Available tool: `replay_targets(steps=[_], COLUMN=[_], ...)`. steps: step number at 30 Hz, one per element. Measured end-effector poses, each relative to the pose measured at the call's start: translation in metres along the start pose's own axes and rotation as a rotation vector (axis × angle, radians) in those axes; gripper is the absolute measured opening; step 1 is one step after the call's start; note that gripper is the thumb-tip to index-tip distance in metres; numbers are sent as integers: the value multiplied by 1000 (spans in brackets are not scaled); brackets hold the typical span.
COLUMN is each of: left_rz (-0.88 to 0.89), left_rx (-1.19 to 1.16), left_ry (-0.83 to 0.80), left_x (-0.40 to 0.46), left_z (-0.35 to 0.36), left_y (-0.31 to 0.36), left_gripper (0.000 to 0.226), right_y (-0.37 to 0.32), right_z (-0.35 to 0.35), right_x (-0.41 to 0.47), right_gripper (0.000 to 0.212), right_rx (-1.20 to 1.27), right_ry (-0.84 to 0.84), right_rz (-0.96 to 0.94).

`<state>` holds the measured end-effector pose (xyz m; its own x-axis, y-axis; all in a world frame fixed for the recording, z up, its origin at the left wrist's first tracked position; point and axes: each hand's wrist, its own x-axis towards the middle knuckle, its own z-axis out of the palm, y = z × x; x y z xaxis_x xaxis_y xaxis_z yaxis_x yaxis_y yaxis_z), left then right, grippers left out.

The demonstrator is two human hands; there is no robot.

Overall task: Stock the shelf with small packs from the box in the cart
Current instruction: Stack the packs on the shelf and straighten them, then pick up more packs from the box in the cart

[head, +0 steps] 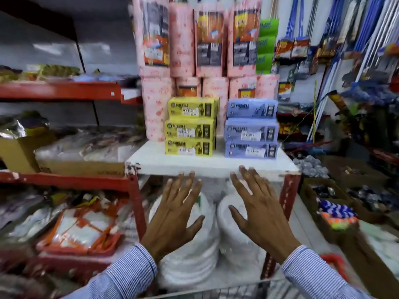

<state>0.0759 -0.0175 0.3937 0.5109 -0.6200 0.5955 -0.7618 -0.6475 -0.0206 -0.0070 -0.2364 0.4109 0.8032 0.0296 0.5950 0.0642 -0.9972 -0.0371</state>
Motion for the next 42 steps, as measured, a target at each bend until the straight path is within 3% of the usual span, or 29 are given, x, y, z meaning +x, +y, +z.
replay_targets(steps=[10,19,27,31,36,42], left_rz=[-126,-240,-151,-97,-134,-53], left_rx=[-173,-301,-231,-248,-324,-305], left_ry=[-327,-739,-1194,-1264,-1305,-1338], left_x=[-139,-264,-334,-346,-352,-350], left_z=[104,216,327,359,378,385], left_y=[38,81,99,100,97,95], left_gripper=[86,82,78,78,57,51], right_y=[-20,-22,-15,-27,-31,-27], right_z=[97,210,310,338,356,370], right_x=[-142,-287,-385,-410,-426,-428], right_gripper=[66,63,61,62,37,34], right_rx=[146,172,254,294,380,309], right_ry=[-269,-716,-1214,-1336,-1388,-1454], right_rz=[91,265,316,348,394,315])
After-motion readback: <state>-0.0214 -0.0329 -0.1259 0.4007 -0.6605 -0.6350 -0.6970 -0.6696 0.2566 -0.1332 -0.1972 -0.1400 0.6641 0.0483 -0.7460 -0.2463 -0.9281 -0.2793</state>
